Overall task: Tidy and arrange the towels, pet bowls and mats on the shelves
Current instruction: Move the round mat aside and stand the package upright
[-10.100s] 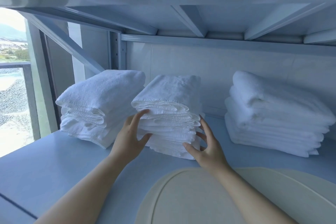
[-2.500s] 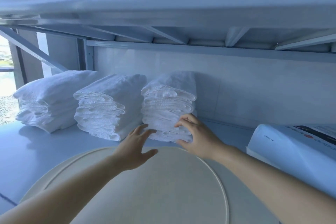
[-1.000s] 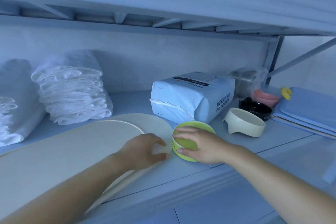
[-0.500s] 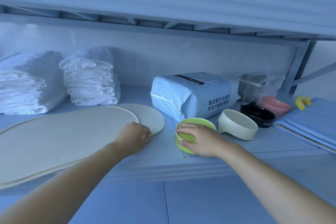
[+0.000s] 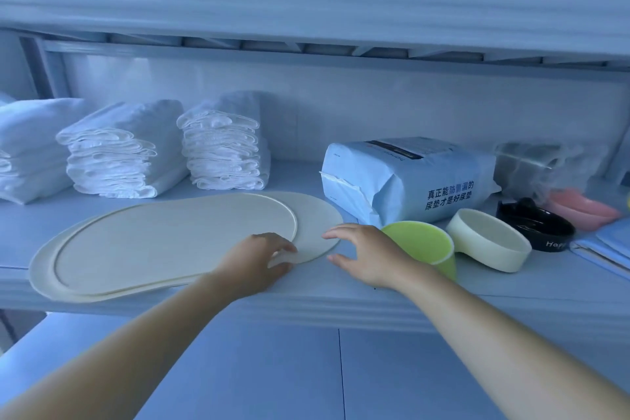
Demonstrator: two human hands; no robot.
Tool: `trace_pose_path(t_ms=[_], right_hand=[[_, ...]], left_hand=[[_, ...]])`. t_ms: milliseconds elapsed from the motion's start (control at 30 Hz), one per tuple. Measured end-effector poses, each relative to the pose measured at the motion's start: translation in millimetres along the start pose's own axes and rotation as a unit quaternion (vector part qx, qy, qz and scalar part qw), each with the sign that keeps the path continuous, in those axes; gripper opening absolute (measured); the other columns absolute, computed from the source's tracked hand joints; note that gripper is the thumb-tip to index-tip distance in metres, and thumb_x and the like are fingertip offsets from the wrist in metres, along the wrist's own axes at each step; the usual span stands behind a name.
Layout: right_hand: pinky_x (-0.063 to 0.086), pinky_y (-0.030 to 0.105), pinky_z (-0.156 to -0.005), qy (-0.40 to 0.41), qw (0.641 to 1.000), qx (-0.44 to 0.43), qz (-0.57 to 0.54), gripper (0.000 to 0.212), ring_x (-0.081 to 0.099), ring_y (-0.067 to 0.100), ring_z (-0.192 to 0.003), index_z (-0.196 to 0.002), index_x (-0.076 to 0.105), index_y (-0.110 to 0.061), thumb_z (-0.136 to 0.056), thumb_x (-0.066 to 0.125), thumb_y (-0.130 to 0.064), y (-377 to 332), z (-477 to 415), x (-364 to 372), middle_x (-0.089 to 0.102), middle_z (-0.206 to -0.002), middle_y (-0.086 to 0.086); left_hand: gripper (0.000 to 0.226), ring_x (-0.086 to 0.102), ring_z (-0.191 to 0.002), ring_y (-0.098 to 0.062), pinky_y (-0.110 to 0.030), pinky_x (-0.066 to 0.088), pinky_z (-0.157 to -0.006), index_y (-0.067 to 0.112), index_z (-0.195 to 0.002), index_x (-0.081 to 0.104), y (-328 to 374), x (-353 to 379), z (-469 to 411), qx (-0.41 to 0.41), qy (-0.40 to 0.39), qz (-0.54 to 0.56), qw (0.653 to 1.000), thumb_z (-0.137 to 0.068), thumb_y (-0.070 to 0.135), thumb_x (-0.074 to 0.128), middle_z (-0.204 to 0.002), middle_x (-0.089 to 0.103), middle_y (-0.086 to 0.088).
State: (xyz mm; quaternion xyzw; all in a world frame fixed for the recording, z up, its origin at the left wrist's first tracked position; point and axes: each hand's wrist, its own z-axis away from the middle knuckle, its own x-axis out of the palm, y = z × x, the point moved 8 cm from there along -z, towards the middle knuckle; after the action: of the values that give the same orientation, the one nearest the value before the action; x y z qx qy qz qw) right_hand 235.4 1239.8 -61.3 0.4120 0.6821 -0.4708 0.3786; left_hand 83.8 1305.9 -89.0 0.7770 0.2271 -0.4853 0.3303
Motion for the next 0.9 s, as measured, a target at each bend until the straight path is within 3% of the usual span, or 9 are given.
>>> trace_pose_path(t_ms=[167,233,333,400,500,600,733,800,900], right_hand=[[0.031,0.02,-0.103,-0.036,0.999,-0.024,-0.012,0.039,0.041,0.009,-0.128,-0.127,0.054,-0.027,-0.089,0.058,-0.031,-30,-23,31,0.048,-0.138,-0.01],[0.03,0.019,-0.103,-0.04,0.999,-0.032,-0.016,0.039,0.042,0.008,-0.128,-0.127,0.054,-0.026,-0.089,0.059,-0.031,-38,-32,40,0.049,-0.137,-0.01],[0.03,0.017,-0.103,-0.048,0.997,-0.05,-0.032,0.039,0.043,0.007,-0.127,-0.125,0.056,-0.024,-0.087,0.061,-0.032,-54,-45,55,0.05,-0.136,-0.009],[0.03,0.016,-0.102,-0.05,0.996,-0.063,-0.042,0.04,0.043,0.006,-0.126,-0.124,0.057,-0.023,-0.086,0.063,-0.035,-65,-52,62,0.05,-0.135,-0.009],[0.029,0.014,-0.099,-0.059,0.994,-0.076,-0.048,0.041,0.044,0.005,-0.124,-0.123,0.058,-0.022,-0.085,0.064,-0.037,-77,-60,72,0.051,-0.133,-0.009],[0.031,0.013,-0.097,-0.076,0.993,-0.071,-0.057,0.041,0.045,0.005,-0.123,-0.122,0.059,-0.022,-0.084,0.065,-0.038,-78,-64,79,0.051,-0.132,-0.009],[0.024,-0.009,-0.078,-0.067,0.992,-0.041,-0.097,0.041,0.048,-0.006,-0.109,-0.118,0.062,-0.02,-0.082,0.067,-0.039,-68,-64,81,0.054,-0.127,-0.012],[0.023,-0.011,-0.075,-0.047,0.991,-0.025,-0.127,0.041,0.046,-0.011,-0.102,-0.117,0.063,-0.018,-0.082,0.067,-0.04,-63,-61,81,0.054,-0.121,-0.015],[0.023,-0.01,-0.082,-0.018,0.988,-0.01,-0.152,0.036,0.05,-0.006,-0.109,-0.113,0.066,-0.018,-0.084,0.066,-0.039,-60,-59,82,0.055,-0.123,-0.014]], left_hand=[[0.035,0.052,-0.108,-0.006,-0.023,0.041,-0.09,0.036,-0.112,0.059,-55,-24,33,-0.035,-0.001,-0.012,0.999,-0.081,0.051,0.062,-0.118,0.054,0.019],[0.047,0.052,-0.107,-0.005,-0.021,0.039,-0.09,0.036,-0.107,0.062,-73,-33,42,-0.058,-0.005,-0.008,0.998,-0.07,0.066,0.06,-0.115,0.055,0.02],[0.077,0.053,-0.102,-0.002,-0.02,0.04,-0.088,0.039,-0.103,0.064,-86,-46,54,-0.051,-0.007,-0.024,0.998,-0.053,0.09,0.037,-0.11,0.057,0.022],[0.085,0.056,-0.098,-0.003,-0.024,0.045,-0.087,0.039,-0.099,0.066,-90,-50,60,-0.035,0.0,-0.043,0.998,-0.053,0.096,0.022,-0.109,0.06,0.021],[0.067,0.059,-0.095,-0.004,-0.027,0.048,-0.081,0.038,-0.094,0.067,-92,-53,64,-0.02,0.024,-0.052,0.998,-0.066,0.085,0.029,-0.105,0.063,0.02],[0.053,0.059,-0.089,-0.002,-0.017,0.042,-0.074,0.034,-0.091,0.07,-88,-56,65,0.003,0.061,-0.039,0.997,-0.075,0.066,0.03,-0.098,0.067,0.018],[0.042,0.059,-0.073,-0.006,-0.013,0.036,-0.059,0.029,-0.084,0.07,-84,-58,66,0.04,0.108,-0.07,0.991,-0.084,0.051,0.034,-0.084,0.069,0.014],[0.042,0.061,-0.062,-0.01,-0.018,0.04,-0.053,0.027,-0.08,0.069,-79,-58,63,0.065,0.119,-0.108,0.985,-0.087,0.048,0.033,-0.075,0.067,0.012],[0.062,0.061,-0.07,-0.019,-0.026,0.043,-0.06,0.023,-0.086,0.068,-76,-58,56,0.046,0.085,-0.12,0.988,-0.082,0.055,0.015,-0.078,0.065,0.006]])
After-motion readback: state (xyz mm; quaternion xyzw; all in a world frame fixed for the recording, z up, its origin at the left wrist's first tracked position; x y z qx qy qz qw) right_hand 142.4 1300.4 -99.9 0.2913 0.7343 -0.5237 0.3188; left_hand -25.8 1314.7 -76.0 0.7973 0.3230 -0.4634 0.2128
